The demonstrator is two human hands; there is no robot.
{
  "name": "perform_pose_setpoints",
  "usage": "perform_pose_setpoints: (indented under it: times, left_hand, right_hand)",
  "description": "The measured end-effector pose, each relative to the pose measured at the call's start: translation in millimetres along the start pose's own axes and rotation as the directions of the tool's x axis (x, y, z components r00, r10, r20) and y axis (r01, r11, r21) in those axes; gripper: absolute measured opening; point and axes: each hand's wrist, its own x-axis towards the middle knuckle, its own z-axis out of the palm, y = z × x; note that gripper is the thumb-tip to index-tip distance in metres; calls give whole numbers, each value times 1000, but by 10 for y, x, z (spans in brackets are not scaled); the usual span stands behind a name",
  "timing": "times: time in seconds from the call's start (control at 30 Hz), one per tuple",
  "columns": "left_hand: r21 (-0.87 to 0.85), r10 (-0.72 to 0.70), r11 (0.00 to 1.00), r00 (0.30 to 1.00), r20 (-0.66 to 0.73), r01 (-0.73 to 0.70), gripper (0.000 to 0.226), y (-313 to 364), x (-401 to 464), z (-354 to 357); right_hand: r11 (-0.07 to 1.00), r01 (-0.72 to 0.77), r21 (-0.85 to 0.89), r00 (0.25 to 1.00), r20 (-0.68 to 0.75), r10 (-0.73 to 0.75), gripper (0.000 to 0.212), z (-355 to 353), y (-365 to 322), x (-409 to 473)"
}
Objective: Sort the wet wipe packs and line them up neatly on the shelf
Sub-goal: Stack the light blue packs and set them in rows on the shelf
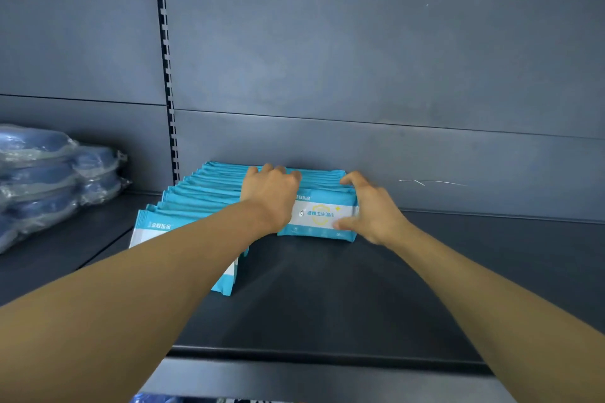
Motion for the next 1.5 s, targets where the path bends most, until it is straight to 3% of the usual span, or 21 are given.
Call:
perform_pose_setpoints:
  times: [0.07, 0.2, 0.37, 0.53, 0.73, 0.87, 1.07, 1.37, 1.5]
  left_hand:
    - [103, 2, 995, 1000, -19, 0, 55, 33, 9, 31]
    - [147, -28, 989, 999, -15, 30, 49, 91, 40, 70]
    - [54, -40, 998, 998, 45, 38, 29, 113, 83, 82]
    - [7, -60, 998, 995, 77, 59, 52, 70, 68, 29]
    - [-93, -123, 987, 991, 56, 128, 41, -52, -134, -272]
    - [-160, -160, 974, 987, 33, 163, 38, -121, -440, -580]
    - [-170, -190, 963, 975, 117, 208, 37, -179, -1067, -991]
    - [-224, -182, 947, 960, 215, 229, 34, -397, -2306, -1072]
    - [-310, -93, 934, 958, 270, 178, 27, -502, -2913, -921]
  right_hand:
    - [999, 7, -32, 999, 36, -6, 81, 24, 15, -24]
    - [999, 5, -53, 1000, -4, -5, 81, 93, 9, 3]
    - [997, -70, -41, 996, -64, 67, 87, 94, -34, -21]
    - [995, -89, 38, 992, -91, 92, 77, 86, -25, -84]
    - [991, -40, -129, 992, -126, 24, 71, -95, -122, -258]
    - [988, 27, -154, 994, -98, -43, 65, -317, -290, -449]
    - [987, 97, -130, 993, -56, -105, 46, -469, -725, -919]
    - [991, 100, -86, 994, -41, -104, 33, -363, -1339, -2038]
    - [995, 54, -80, 998, 20, -52, 30, -109, -1519, -2635]
